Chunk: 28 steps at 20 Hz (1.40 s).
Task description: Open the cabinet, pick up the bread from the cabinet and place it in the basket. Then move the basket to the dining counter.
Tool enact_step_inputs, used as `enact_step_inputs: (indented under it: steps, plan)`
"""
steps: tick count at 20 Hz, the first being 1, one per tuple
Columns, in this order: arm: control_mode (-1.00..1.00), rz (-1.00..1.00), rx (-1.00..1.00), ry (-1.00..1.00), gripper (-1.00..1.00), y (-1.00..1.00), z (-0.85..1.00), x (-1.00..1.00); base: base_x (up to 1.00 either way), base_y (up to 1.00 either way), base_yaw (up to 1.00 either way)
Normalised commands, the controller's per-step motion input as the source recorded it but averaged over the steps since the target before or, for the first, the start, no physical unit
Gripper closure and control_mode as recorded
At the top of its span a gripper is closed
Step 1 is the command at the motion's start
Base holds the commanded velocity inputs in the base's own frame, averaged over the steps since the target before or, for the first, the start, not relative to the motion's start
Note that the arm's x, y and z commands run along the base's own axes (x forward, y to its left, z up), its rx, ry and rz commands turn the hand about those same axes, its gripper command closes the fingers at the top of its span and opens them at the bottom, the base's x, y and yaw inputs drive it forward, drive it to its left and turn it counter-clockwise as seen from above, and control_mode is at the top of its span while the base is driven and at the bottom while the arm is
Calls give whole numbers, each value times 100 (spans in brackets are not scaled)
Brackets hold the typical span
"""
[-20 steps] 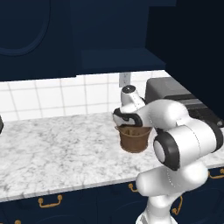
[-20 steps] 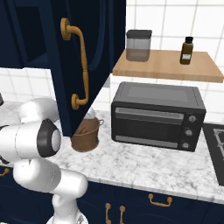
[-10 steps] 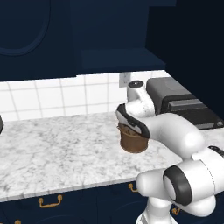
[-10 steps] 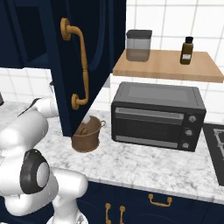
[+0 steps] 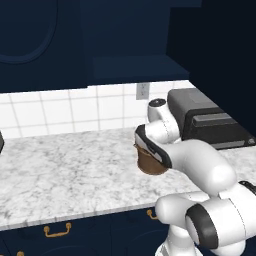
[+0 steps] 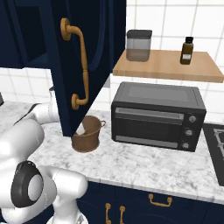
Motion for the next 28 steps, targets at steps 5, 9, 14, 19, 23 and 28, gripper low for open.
enact_step_inputs:
  steps: [5,9,14,19,23,28]
  plan:
    - [-100,-13,16,12,-100,-22,0,-37,0,0,0]
    - [-100,-10,14,0,-100,0,-11,-28,0,0,0]
    - [-100,-11,2,0,-100,0,-18,4,0,0,0]
    - [-100,-3,0,0,-100,3,-10,24,0,0,0]
    - [-100,0,3,0,-100,0,-23,21,0,0,0]
    - [-100,0,3,0,-100,0,-30,16,0,0,0]
